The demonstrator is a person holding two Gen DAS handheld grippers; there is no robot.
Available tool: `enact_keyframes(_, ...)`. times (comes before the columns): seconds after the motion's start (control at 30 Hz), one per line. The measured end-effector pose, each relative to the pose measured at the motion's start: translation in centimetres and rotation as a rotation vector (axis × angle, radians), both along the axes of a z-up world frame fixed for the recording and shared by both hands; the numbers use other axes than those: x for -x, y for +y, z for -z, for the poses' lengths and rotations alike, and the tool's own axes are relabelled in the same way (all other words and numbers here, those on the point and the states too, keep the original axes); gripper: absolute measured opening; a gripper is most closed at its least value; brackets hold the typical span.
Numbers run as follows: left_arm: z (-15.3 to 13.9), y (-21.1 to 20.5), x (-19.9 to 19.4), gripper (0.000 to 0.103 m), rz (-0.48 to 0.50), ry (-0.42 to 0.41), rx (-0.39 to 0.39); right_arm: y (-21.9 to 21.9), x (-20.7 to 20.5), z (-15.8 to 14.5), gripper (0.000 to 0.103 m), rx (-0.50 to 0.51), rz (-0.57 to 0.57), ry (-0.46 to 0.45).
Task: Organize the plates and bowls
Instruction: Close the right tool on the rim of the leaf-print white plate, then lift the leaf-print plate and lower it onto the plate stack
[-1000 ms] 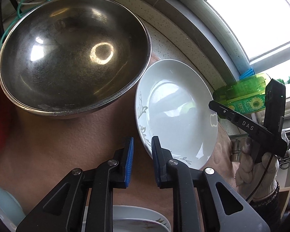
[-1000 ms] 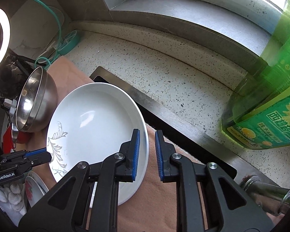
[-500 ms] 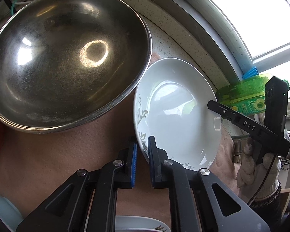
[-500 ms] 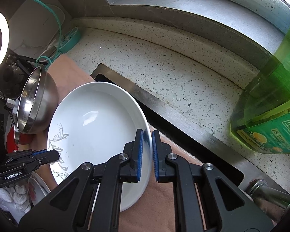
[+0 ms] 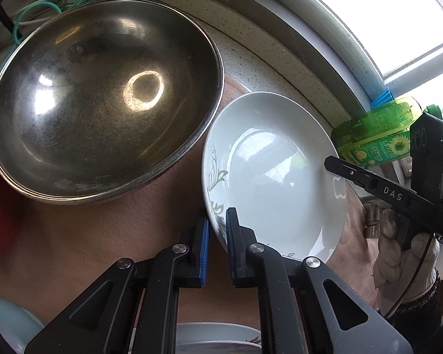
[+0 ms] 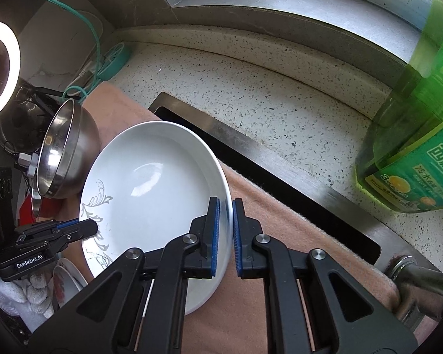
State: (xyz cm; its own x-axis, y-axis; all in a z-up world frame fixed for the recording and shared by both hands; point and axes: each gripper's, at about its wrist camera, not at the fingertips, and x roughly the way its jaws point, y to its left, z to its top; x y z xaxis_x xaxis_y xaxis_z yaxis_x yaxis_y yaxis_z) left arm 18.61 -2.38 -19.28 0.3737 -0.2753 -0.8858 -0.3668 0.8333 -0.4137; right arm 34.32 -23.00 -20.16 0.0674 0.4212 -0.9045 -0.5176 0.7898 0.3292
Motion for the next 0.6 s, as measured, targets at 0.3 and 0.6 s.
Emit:
enact_keyframes(0.3, -0.4, -0.9, 0.9, 0.009, 0.061, 0.000, -0.024, -1.5, 1.8, -0.9, 0.008, -0.011, 0.026, -0.012)
enact_keyframes(0.6, -2.3, -1.4, 1.7, 0.009, 0.106, -0.033, -0.035, -3.4, 3.6, -3.4, 0.008, -0.058, 0.084, -0.024)
